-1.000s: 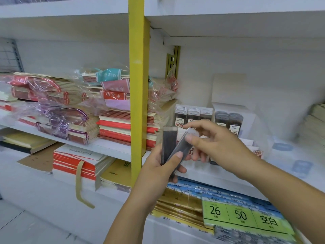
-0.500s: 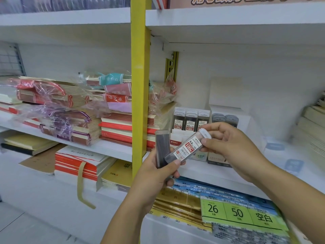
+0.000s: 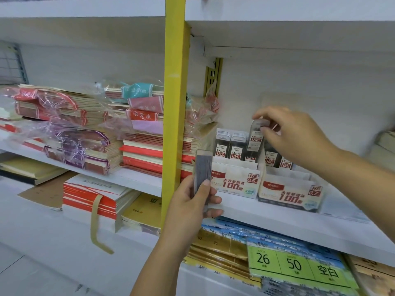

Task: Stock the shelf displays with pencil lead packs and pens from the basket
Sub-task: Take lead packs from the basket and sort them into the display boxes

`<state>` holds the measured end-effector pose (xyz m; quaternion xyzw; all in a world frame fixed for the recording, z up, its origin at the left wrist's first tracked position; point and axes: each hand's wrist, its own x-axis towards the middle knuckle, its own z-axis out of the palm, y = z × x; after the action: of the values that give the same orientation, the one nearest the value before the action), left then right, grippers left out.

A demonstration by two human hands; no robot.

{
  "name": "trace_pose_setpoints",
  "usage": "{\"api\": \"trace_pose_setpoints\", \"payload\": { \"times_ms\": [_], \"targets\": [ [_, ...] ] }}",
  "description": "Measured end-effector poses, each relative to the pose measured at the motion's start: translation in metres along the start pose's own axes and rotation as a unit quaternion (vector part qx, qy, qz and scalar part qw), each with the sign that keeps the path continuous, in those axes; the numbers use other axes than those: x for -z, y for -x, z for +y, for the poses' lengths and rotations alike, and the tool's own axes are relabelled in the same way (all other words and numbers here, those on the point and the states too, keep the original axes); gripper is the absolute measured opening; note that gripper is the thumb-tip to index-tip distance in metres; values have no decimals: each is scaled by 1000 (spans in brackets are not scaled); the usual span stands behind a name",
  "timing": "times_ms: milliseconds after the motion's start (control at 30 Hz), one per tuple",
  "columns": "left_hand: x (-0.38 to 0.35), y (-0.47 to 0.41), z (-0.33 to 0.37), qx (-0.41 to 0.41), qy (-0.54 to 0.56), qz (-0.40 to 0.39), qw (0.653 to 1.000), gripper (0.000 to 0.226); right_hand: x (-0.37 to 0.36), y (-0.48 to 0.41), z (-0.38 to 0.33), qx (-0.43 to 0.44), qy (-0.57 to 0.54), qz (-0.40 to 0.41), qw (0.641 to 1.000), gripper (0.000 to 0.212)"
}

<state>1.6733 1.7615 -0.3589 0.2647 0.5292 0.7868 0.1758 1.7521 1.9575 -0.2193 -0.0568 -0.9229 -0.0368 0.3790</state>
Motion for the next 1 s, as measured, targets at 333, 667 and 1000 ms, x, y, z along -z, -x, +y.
{"api": "trace_pose_setpoints", "payload": {
  "times_ms": [333, 667, 1000],
  "targets": [
    [1, -4, -2, -18, -36, -2, 999, 15, -32, -11, 20, -113, 43, -46, 992, 10],
    [-4, 1, 3, -50, -79, -24, 995, 16, -14, 37, -42, -111, -298, -108, 942, 25],
    [6, 9, 8, 11, -21, -28, 999, 35, -22, 72, -50, -211, -474, -130, 845, 37]
  ]
}}
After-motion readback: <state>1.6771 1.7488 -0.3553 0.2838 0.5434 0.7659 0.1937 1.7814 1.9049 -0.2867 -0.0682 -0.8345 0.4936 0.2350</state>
